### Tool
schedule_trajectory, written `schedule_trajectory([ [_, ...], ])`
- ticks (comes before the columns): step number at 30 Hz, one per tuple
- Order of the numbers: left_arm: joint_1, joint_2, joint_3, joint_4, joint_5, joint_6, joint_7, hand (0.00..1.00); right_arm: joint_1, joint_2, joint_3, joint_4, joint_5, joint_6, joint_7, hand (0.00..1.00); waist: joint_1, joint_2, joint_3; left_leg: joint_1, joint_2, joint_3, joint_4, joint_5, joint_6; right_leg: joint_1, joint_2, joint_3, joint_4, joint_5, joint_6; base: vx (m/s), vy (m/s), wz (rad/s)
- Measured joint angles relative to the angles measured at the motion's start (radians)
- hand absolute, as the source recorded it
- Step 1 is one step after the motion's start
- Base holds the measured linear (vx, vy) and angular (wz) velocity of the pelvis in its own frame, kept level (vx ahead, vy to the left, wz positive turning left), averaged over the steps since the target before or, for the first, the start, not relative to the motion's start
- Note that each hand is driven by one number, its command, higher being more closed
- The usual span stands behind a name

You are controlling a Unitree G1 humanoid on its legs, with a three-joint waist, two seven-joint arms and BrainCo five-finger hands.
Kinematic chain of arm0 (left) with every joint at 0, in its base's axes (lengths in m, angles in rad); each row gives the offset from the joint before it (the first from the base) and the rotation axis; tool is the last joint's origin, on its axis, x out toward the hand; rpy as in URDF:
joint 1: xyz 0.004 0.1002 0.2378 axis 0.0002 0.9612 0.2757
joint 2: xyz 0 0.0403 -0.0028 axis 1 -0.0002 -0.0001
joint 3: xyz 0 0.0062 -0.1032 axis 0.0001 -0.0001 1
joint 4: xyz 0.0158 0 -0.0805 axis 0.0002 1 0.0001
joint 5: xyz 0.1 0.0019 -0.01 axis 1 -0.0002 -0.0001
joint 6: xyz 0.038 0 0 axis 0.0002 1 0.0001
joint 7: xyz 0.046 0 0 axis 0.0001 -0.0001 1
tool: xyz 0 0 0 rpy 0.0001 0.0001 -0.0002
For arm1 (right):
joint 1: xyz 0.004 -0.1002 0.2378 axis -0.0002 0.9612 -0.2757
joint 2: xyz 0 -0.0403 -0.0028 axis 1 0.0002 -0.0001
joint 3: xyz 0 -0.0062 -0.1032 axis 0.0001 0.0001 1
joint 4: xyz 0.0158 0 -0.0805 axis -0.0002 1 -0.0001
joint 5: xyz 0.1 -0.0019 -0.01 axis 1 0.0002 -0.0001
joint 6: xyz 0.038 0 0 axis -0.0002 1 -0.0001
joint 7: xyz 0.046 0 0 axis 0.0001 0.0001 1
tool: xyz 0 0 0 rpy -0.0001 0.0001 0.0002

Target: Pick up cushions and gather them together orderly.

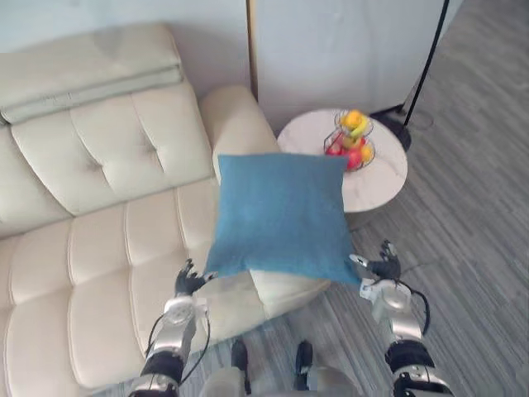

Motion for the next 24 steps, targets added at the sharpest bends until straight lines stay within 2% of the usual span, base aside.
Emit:
schedule_trajectory([
  [2, -0.097, 0.002, -0.028, -0.005, -0.002, 0.000, 0.032, 0.00, -0.089, 0.001, 0.039, 0.010, 0.009, 0.000, -0.012, 0.00, 0.007, -0.001, 0.029, -0.086, 0.012, 0.005, 0.076, -0.026, -0.002, -0.083, -0.003, 0.014, 0.062, -0.015, -0.010, -0.12, -0.027, -0.06],
  [5, -0.172, 0.005, -0.036, -0.004, -0.002, 0.000, 0.058, 0.00, -0.152, 0.003, 0.067, 0.010, 0.032, 0.001, -0.030, 0.00, 0.015, 0.001, 0.062, -0.152, 0.024, 0.006, 0.151, -0.050, -0.007, -0.142, -0.003, 0.019, 0.119, -0.027, -0.016, -0.16, -0.036, -0.07],
  [7, -0.222, 0.017, -0.056, 0.001, 0.001, 0.001, 0.076, 0.00, -0.189, 0.010, 0.081, 0.010, 0.046, 0.002, -0.044, 0.00, 0.015, 0.002, 0.069, -0.212, 0.032, 0.010, 0.188, -0.065, -0.009, -0.201, -0.002, 0.020, 0.152, -0.034, -0.021, -0.17, -0.036, -0.03],
  [8, -0.254, 0.028, -0.067, 0.012, 0.002, 0.002, 0.079, 1.00, -0.214, 0.011, 0.091, 0.011, 0.052, 0.003, -0.056, 1.00, 0.019, 0.002, 0.070, -0.248, 0.039, 0.013, 0.200, -0.070, -0.005, -0.232, 0.002, 0.020, 0.154, -0.033, -0.021, -0.11, -0.028, -0.11],
  [16, -0.413, 0.073, -0.073, 0.022, -0.009, 0.005, 0.120, 1.00, -0.338, 0.018, 0.139, -0.011, 0.089, 0.004, -0.105, 1.00, 0.022, 0.005, 0.096, -0.364, 0.068, 0.031, 0.228, -0.047, -0.014, -0.340, 0.019, 0.018, 0.149, 0.008, -0.044, -0.03, -0.018, -0.06],
  [24, -0.383, 0.070, -0.118, -0.111, -0.042, 0.002, 0.126, 1.00, -0.305, -0.008, 0.189, -0.121, 0.116, 0.000, -0.108, 1.00, 0.024, 0.005, 0.096, -0.324, 0.067, 0.018, 0.223, -0.045, -0.017, -0.287, 0.019, 0.004, 0.131, 0.006, -0.042, 0.06, 0.004, 0.05],
])
